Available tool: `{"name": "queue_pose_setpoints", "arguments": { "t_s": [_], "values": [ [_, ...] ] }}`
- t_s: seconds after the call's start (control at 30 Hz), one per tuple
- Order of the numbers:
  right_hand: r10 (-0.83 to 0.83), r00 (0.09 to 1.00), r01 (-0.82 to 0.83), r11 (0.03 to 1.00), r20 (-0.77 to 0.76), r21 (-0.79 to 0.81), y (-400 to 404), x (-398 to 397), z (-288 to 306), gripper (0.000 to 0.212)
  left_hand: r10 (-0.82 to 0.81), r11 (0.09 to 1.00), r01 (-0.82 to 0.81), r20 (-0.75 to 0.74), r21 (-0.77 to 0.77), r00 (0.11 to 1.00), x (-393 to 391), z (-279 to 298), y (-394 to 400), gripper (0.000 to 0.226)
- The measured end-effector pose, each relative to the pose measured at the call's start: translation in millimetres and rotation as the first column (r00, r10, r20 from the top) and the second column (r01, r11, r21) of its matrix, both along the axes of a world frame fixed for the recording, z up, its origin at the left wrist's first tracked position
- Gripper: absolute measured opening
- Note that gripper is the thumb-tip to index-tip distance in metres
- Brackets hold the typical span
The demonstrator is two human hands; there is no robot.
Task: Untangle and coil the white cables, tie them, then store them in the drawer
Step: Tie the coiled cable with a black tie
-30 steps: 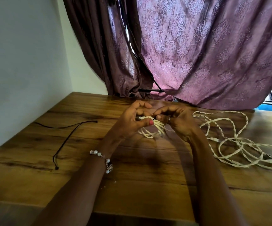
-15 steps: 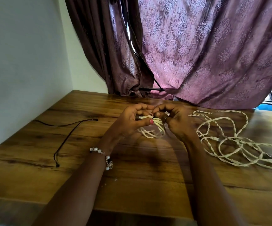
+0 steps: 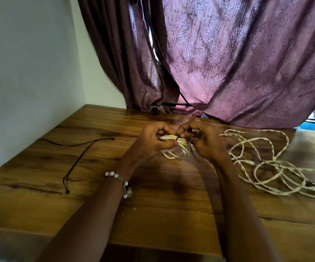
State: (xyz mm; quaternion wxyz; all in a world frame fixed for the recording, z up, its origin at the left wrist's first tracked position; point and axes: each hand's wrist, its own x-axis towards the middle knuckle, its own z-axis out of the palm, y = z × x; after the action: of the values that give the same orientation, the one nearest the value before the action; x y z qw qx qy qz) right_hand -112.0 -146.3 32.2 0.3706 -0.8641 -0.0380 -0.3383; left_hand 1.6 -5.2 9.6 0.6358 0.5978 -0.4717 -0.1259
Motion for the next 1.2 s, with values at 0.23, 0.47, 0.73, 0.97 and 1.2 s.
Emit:
{"name": "queue_pose_setpoints", "arguments": {
  "t_s": [0.23, 0.47, 0.73, 0.97, 1.2],
  "values": [
    [0.018, 0.999, -0.02, 0.999, -0.037, -0.037, 1, 0, 0, 0.031, -0.006, 1.0, 0.006, -0.027, 0.009, 1.0, 0, 1, 1, 0.032],
    [0.093, 0.995, -0.089, 0.992, -0.046, 0.089, 1, -4, 2, 0.034, -0.063, 0.997, 0.065, -0.033, 0.049, 0.997, 3, 3, 4, 0.033],
    [0.142, 0.987, -0.134, 0.986, -0.073, 0.098, 5, -5, 4, 0.036, -0.178, 0.98, 0.188, -0.135, 0.06, 0.975, 5, 6, 9, 0.039],
    [0.24, 0.967, -0.212, 0.941, -0.083, 0.263, 10, -7, 8, 0.039, -0.227, 0.969, 0.239, -0.173, 0.056, 0.958, 6, 6, 9, 0.042],
    [0.255, 0.963, -0.226, 0.943, -0.092, 0.246, 15, -7, 9, 0.043, -0.273, 0.954, 0.292, -0.202, 0.072, 0.941, 8, 8, 13, 0.043]
  ]
}}
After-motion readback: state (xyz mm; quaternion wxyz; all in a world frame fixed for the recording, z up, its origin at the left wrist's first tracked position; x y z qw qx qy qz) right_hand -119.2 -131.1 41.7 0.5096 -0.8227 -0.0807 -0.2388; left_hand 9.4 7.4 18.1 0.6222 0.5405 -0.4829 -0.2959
